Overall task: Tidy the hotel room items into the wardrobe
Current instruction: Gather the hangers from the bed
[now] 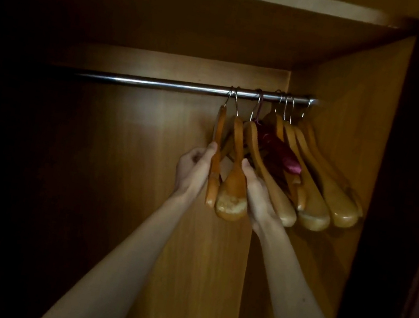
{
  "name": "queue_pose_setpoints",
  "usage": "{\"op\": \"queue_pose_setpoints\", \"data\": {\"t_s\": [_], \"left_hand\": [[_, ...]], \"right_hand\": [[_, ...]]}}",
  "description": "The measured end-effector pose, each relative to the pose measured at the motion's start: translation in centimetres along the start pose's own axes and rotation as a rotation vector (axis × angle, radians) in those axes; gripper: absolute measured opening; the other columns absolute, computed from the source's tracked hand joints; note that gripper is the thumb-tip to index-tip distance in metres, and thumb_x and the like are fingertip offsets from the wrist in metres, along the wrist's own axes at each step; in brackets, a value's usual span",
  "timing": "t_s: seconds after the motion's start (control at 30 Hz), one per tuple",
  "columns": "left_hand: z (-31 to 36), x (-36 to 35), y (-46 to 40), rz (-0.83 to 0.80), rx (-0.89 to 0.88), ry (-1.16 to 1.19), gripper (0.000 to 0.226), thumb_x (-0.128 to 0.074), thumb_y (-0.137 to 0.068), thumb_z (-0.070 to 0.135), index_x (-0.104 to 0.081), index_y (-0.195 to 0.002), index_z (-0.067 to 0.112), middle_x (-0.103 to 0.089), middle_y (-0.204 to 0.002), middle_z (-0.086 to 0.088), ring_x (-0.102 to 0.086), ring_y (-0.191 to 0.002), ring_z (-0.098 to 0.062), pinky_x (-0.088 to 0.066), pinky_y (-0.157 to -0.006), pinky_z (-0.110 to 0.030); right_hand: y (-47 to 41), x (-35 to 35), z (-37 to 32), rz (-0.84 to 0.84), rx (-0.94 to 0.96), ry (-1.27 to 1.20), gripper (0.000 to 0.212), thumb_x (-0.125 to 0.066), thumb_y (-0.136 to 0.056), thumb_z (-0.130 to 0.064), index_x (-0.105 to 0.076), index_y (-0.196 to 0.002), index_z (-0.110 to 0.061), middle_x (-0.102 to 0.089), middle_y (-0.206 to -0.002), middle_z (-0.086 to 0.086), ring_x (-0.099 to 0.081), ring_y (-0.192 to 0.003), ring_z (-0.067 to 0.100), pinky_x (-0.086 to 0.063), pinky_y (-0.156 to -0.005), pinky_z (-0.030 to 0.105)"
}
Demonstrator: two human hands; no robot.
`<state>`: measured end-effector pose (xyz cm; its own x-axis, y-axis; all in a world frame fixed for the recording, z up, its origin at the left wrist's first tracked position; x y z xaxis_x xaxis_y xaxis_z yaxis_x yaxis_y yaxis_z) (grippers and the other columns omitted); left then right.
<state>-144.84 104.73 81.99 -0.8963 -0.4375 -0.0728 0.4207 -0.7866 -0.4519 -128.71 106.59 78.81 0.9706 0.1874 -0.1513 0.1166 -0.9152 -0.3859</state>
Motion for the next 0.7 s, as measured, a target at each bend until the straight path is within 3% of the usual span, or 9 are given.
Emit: {"op": "queue_pose_setpoints", "data": {"t_s": [0.13,0.23,0.3,0.47,0.6,0.7], "left_hand": [[-2.8,1.7,3.6,0.178,-0.092,-0.009,0.020,-0.053,-0.102,0.023,-0.063,-0.098,0.005,-0.063,-0.079,0.004,-0.057,-0.069,0.004,-0.042,-0.065,-0.012],[-8.3,1.2,7.0,0.135,-0.007,-0.059,0.012,-0.054,-0.100,0.021,-0.060,-0.097,0.011,-0.061,-0.079,0.001,-0.057,-0.070,-0.010,-0.045,-0.068,-0.025],[-12.5,0.2,9.7,0.048,0.081,-0.126,0.010,-0.054,-0.099,0.020,-0.061,-0.099,0.012,-0.062,-0.079,-0.002,-0.057,-0.069,-0.014,-0.046,-0.067,-0.031],[-23.5,-3.5,17.6,-0.305,0.309,-0.249,0.007,-0.057,-0.099,0.017,-0.063,-0.097,0.015,-0.065,-0.080,-0.005,-0.058,-0.066,-0.016,-0.046,-0.062,-0.033],[-32.6,-6.2,24.1,-0.574,0.536,-0.341,0.006,-0.061,-0.096,0.010,-0.064,-0.101,0.012,-0.066,-0.079,-0.004,-0.059,-0.066,-0.017,-0.047,-0.062,-0.034],[-37.3,-8.0,29.0,-0.721,0.641,-0.404,0.007,-0.060,-0.097,0.008,-0.063,-0.103,0.010,-0.065,-0.079,-0.004,-0.057,-0.061,-0.013,-0.046,-0.053,-0.025]], "right_hand": [[2.8,1.6,3.5,-0.021,-0.077,0.115,0.058,-0.045,-0.093,-0.070,-0.056,-0.138,-0.035,-0.068,-0.124,-0.012,-0.062,-0.117,0.007,-0.049,-0.103,0.037],[5.6,2.9,6.8,-0.019,-0.120,0.209,0.032,-0.047,-0.102,-0.046,-0.061,-0.123,-0.026,-0.067,-0.109,-0.006,-0.064,-0.096,0.007,-0.056,-0.090,0.034],[8.2,3.7,9.4,-0.035,-0.172,0.282,0.031,-0.053,-0.101,-0.043,-0.064,-0.119,-0.020,-0.066,-0.107,-0.009,-0.063,-0.096,0.005,-0.055,-0.089,0.031],[15.2,8.0,18.6,-0.029,-0.337,0.478,0.022,-0.059,-0.098,-0.034,-0.066,-0.116,-0.024,-0.066,-0.113,-0.010,-0.060,-0.109,0.007,-0.051,-0.095,0.031],[21.4,13.0,25.8,0.104,-0.557,0.580,0.017,-0.058,-0.096,-0.022,-0.070,-0.109,-0.023,-0.070,-0.107,-0.006,-0.064,-0.103,0.011,-0.053,-0.086,0.027],[26.4,16.2,30.4,0.177,-0.695,0.637,0.018,-0.060,-0.097,-0.017,-0.072,-0.109,-0.015,-0.070,-0.107,-0.004,-0.065,-0.101,0.010,-0.046,-0.071,0.013]]}}
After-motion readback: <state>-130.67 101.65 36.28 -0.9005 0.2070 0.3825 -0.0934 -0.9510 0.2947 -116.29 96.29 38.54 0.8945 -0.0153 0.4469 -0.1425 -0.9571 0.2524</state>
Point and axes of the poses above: each hand's wrist, its own y-axis away from the middle knuckle, its own x-axis out of the back of the hand, z = x × y, the point moved 8 cm from there along -y, towards the middle knuckle
